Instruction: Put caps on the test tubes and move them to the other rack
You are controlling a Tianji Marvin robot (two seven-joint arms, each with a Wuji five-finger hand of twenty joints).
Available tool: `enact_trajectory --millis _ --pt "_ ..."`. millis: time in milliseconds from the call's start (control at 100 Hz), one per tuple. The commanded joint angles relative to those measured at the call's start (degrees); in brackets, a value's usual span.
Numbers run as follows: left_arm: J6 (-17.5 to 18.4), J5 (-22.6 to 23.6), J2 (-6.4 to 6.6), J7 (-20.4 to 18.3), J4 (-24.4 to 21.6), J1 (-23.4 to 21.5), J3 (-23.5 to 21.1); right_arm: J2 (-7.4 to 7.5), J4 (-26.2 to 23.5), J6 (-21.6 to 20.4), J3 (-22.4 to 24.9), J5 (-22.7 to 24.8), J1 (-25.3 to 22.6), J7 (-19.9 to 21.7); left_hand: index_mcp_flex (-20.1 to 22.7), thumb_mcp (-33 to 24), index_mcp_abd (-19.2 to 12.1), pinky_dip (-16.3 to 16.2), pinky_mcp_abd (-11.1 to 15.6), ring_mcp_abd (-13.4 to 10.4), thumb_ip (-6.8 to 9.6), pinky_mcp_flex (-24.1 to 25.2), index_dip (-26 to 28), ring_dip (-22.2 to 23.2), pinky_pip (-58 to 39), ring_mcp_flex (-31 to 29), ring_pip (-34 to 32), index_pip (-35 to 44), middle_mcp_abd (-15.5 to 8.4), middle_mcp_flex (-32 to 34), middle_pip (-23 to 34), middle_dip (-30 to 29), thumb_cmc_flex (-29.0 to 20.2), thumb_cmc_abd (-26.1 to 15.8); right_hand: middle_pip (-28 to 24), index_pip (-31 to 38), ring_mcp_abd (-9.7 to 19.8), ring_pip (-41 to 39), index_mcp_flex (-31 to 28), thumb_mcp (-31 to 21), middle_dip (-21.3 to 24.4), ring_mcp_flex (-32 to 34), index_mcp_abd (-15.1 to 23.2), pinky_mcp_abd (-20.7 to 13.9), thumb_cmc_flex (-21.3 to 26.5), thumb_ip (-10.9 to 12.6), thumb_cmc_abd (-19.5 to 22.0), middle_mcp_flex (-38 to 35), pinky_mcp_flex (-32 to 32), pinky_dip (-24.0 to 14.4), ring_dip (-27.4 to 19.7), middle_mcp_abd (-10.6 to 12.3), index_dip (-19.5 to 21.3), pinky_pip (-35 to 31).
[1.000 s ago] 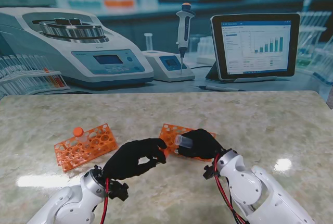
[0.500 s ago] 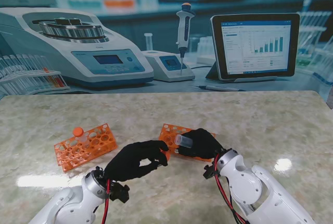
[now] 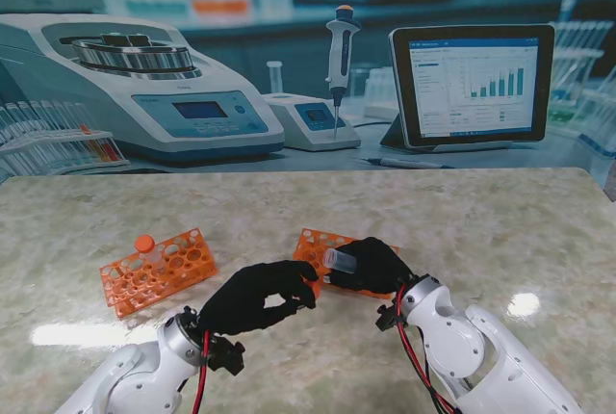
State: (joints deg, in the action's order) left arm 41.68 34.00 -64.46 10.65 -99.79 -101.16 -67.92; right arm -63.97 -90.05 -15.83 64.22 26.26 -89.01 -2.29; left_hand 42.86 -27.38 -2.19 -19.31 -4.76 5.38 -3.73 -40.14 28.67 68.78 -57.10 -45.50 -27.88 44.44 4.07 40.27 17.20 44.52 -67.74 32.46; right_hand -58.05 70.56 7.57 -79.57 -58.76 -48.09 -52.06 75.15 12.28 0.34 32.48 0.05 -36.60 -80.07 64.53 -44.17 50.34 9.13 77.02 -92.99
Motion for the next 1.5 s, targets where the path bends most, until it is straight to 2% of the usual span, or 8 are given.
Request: enact_trajectory --millis 0,950,1490 --pt "-0.4 -0.3 0.04 -0.5 0.2 0.2 0.4 -0.25 -0.3 0.0 -0.1 -0.2 -0.5 0.1 0.5 -1.4 2.0 0.2 0.7 -1.8 0.67 0.5 0.8 0.9 1.4 0.6 0.6 1.2 0.0 0.0 2.5 2.7 -5.4 -1.2 -0.3 3.4 6.3 -12.3 -3.8 -0.2 -1.6 0.8 -2.4 -2.7 1.6 -0.5 0.5 -2.5 3.6 -3.2 4.0 -0.4 2.0 -17.7" --pt "-2.9 -2.3 -0.13 -1.0 1.6 3.3 3.7 -0.15 -1.3 -1.1 0.4 0.1 -1.2 0.0 0.4 -1.4 1.8 -0.1 0.7 -1.8 0.57 0.8 1.1 0.7 1.5 0.8 0.1 1.6 -0.1 0.0 2.7 3.2 -5.5 -1.1 -0.4 3.4 6.3 -12.3 -3.8 -0.1 -1.6 0.8 -2.4 -2.7 1.6 -0.6 0.6 -2.5 3.6 -3.2 4.0 -0.3 2.0 -17.7" --pt "-1.9 -0.5 -0.37 0.8 -0.2 1.9 1.8 -0.11 -1.9 -0.9 0.6 0.4 -1.8 0.0 0.4 -1.4 1.7 -0.2 0.7 -1.8 0.60 0.7 1.1 0.6 1.5 0.8 0.0 1.7 -0.1 0.1 2.6 3.3 -5.5 -1.1 -0.4 3.4 6.3 -12.3 -3.8 -0.1 -1.6 0.8 -2.4 -2.7 1.6 -0.6 0.6 -2.5 3.6 -3.2 4.0 -0.4 2.0 -17.7"
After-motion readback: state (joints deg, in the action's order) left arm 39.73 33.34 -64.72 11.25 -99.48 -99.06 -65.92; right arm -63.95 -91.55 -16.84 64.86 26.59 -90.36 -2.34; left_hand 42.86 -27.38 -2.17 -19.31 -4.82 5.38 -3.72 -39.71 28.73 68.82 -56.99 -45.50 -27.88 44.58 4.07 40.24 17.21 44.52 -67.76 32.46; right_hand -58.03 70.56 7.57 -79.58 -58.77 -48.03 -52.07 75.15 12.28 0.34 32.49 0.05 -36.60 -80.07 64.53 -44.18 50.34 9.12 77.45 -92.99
